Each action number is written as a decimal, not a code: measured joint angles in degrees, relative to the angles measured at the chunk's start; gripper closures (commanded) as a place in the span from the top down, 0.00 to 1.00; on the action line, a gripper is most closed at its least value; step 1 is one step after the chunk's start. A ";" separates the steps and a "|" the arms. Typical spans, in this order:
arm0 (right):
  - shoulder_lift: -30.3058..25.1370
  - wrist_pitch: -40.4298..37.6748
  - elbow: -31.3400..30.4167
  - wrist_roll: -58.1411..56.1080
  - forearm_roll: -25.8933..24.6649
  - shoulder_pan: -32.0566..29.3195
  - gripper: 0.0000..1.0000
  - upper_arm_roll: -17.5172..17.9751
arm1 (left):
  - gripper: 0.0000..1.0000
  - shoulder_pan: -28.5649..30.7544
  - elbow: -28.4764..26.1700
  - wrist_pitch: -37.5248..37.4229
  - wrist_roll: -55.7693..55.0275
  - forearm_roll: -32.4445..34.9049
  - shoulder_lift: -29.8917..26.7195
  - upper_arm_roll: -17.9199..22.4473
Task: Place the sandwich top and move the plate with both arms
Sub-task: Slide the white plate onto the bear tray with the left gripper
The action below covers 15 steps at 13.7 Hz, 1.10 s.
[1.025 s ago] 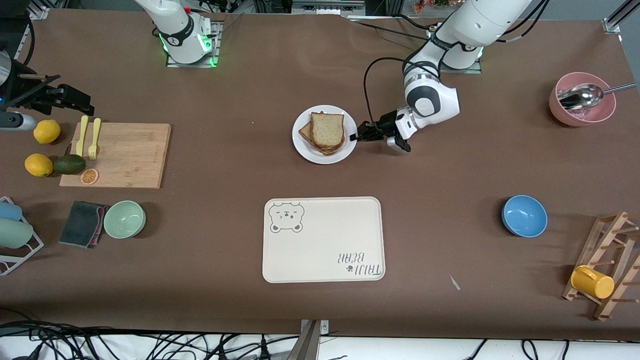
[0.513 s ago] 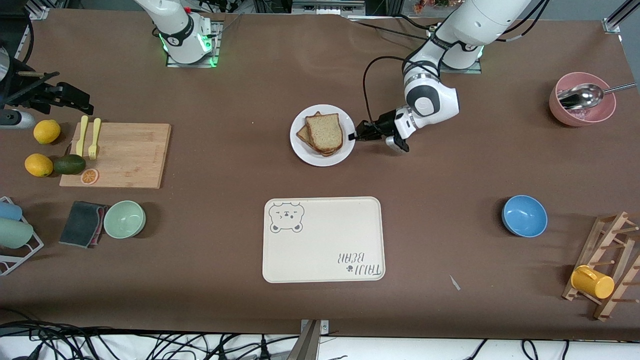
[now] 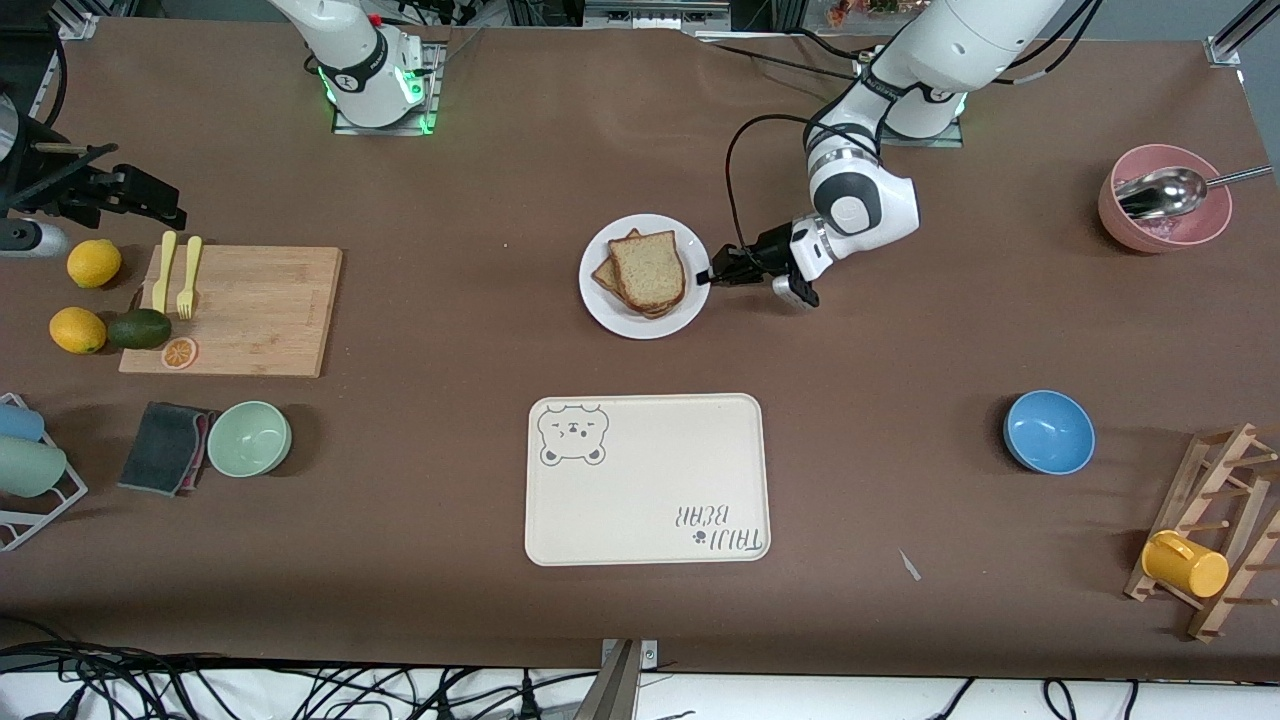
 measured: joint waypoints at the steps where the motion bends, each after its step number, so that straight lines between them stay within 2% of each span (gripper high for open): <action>1: 0.00 0.00 0.00 0.00 0.00 0.00 1.00 0.00 | 0.00 0.24 0.46 0.16 0.00 -0.05 0.01 0.07; 9: 0.00 0.36 0.03 0.02 0.00 0.00 1.00 0.10 | 0.00 3.82 6.86 0.69 -0.27 -0.09 0.02 0.40; 15: 0.00 0.40 0.07 0.02 0.00 0.00 1.00 0.19 | 0.00 5.62 16.47 0.73 -3.84 -0.11 2.53 0.64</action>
